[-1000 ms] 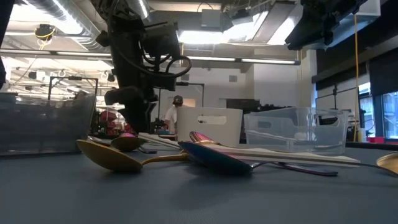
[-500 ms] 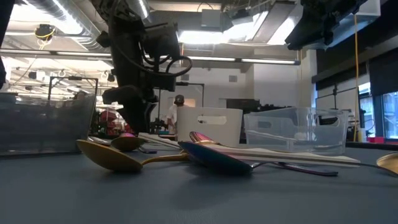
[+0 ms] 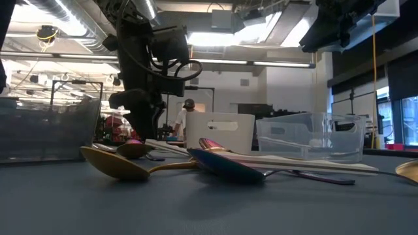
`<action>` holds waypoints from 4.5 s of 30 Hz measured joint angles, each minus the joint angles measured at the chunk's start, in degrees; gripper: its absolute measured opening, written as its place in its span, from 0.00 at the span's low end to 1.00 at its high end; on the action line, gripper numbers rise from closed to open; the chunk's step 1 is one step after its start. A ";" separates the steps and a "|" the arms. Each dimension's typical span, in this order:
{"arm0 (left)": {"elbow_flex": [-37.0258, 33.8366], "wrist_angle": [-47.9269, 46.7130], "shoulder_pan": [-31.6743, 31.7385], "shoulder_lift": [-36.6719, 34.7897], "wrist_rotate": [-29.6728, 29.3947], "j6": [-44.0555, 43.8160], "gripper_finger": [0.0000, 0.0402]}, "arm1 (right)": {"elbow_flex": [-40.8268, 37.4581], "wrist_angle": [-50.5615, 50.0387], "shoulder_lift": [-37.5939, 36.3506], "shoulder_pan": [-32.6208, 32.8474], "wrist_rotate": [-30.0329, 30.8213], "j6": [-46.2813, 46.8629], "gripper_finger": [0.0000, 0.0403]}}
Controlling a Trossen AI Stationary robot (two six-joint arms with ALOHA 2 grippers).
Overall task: Sort silverware by color (type)
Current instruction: Put the green spoon into the transparent bin
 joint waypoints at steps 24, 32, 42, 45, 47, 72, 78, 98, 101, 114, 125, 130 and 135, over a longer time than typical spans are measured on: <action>0.11 1.64 -0.07 4.33 -0.44 -0.37 0.19 | 0.00 -0.07 0.00 0.01 -0.02 0.00 0.37; 0.05 1.84 -0.83 4.40 -1.10 -0.28 0.11 | 0.00 -0.58 0.00 0.02 0.00 0.00 0.37; -0.22 1.47 -2.07 0.33 -3.70 -0.21 0.07 | 0.00 -1.46 0.00 0.02 -0.01 0.00 0.37; -0.15 1.08 -2.53 -1.11 -3.48 -0.50 0.07 | 0.00 -1.46 0.00 0.02 -0.01 0.00 0.37; -0.15 0.77 -3.01 -1.87 -3.43 -0.50 0.07 | 0.00 -1.49 0.00 0.00 0.01 0.00 0.37; 0.07 14.20 -8.70 -12.15 -0.22 -5.33 0.07 | 0.00 -1.37 0.00 0.00 0.00 0.02 0.37; 0.07 21.69 -8.70 -12.37 4.22 -9.48 0.07 | 0.00 -1.32 0.00 0.01 0.01 0.02 0.37; 0.07 81.50 -8.63 1.09 1.15 -14.19 0.07 | 0.00 -1.28 0.00 0.02 -2.95 -0.16 0.37; 0.33 93.25 -8.66 6.34 -1.77 -14.23 0.07 | 0.00 -1.28 0.00 0.02 -2.95 -0.17 0.37; 18.66 97.66 -6.72 25.64 -9.40 -14.95 0.07 | 0.00 -1.24 0.00 0.02 -3.03 -0.21 0.37; 25.70 90.87 -4.81 32.81 -18.55 -24.60 0.07 | 0.04 -0.93 -2.47 -0.02 -8.50 -3.19 0.37; 25.68 86.55 -3.80 33.73 -18.62 -26.09 0.07 | 0.04 -0.83 -3.13 -0.02 -8.48 -3.21 0.37; 25.68 82.75 -3.70 33.64 -18.57 -26.18 0.08 | 0.04 -0.86 -3.03 -0.02 -8.48 -3.23 0.37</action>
